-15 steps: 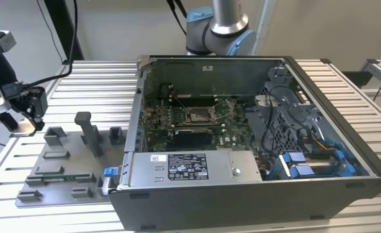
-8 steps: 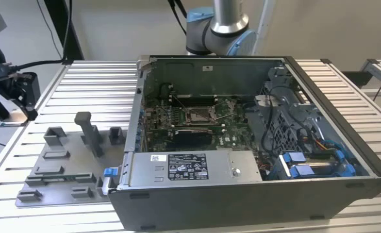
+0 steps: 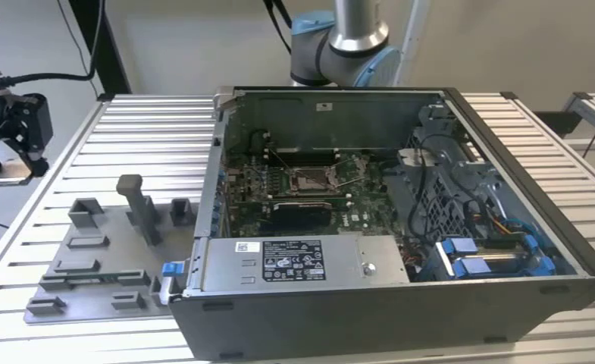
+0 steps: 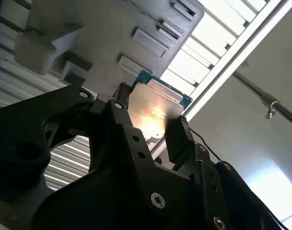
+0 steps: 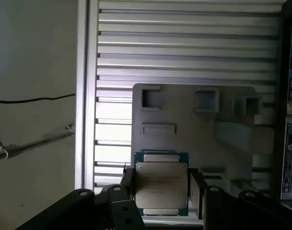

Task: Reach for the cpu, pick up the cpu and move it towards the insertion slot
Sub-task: 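Pick up the cpu and move it towards the insertion slot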

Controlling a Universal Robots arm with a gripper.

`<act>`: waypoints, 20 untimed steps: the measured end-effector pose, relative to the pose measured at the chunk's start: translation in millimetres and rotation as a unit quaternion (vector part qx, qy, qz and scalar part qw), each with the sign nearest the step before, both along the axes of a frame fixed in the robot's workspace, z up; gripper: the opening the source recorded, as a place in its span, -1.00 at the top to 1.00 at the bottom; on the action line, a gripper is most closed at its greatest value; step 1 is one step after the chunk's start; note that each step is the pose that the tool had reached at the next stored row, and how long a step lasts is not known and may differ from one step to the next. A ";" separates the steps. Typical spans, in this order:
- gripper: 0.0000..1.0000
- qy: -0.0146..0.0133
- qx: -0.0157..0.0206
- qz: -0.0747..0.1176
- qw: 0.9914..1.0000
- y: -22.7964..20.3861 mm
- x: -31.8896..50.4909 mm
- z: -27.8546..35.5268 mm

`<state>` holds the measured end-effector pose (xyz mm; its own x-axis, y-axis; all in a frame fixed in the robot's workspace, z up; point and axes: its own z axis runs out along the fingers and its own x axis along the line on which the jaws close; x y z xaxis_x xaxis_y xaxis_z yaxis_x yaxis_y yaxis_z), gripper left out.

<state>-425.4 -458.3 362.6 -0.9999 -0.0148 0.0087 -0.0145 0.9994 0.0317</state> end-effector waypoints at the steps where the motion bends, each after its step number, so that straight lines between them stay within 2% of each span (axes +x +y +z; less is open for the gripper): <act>1: 1.00 0.000 -0.001 0.000 1.000 0.0 0.0 2.7; 3: 1.00 -0.001 -0.004 0.000 1.000 0.1 0.0 6.6; 12: 1.00 -0.001 -0.004 0.000 1.000 0.1 1.5 6.9; 18: 1.00 -0.001 -0.004 0.000 1.000 0.1 26.3 6.7; 20: 1.00 -0.004 -0.003 0.000 1.000 0.1 33.3 6.8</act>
